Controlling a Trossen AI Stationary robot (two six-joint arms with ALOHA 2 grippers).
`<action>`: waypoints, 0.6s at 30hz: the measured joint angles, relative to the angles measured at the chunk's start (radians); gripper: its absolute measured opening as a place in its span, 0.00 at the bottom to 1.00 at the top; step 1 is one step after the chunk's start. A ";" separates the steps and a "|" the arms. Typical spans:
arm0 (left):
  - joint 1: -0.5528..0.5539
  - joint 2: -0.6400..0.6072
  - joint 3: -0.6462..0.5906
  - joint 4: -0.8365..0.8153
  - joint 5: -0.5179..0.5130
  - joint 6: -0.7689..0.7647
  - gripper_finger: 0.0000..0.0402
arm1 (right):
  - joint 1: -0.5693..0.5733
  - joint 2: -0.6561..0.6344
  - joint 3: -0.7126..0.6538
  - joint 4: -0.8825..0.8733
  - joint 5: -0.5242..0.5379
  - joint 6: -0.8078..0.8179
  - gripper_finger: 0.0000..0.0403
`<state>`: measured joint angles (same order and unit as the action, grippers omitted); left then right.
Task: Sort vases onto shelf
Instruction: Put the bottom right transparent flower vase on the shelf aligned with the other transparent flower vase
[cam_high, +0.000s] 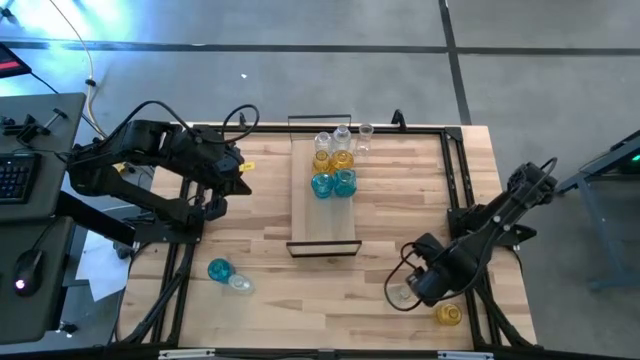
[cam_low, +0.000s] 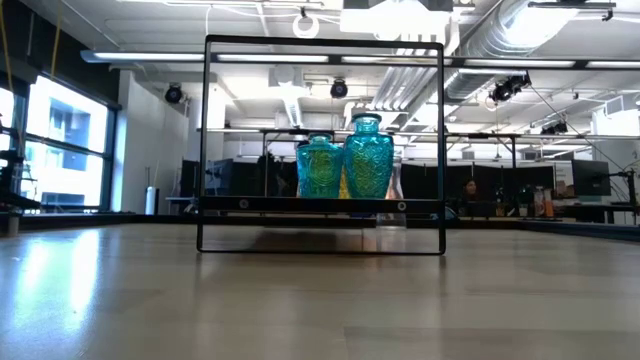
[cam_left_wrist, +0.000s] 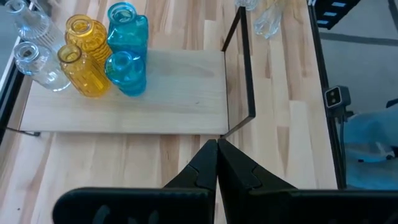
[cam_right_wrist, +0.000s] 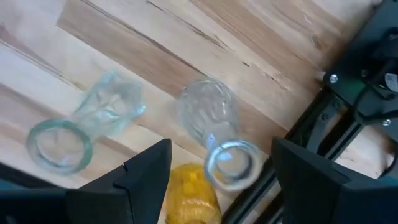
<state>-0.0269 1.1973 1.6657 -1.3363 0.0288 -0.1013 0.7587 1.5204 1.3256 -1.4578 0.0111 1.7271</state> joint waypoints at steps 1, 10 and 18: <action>0.000 0.000 0.000 0.003 0.000 0.000 0.00 | 0.000 0.015 0.000 0.000 0.000 0.000 0.64; 0.000 0.000 0.000 0.005 0.000 0.000 0.00 | 0.001 0.079 0.000 -0.049 -0.030 -0.004 0.64; 0.000 0.000 0.000 0.005 0.000 0.001 0.00 | 0.001 0.078 0.000 -0.048 -0.068 -0.007 0.64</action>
<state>-0.0271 1.1971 1.6657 -1.3310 0.0288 -0.1007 0.7601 1.5982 1.3254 -1.5063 -0.0572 1.7199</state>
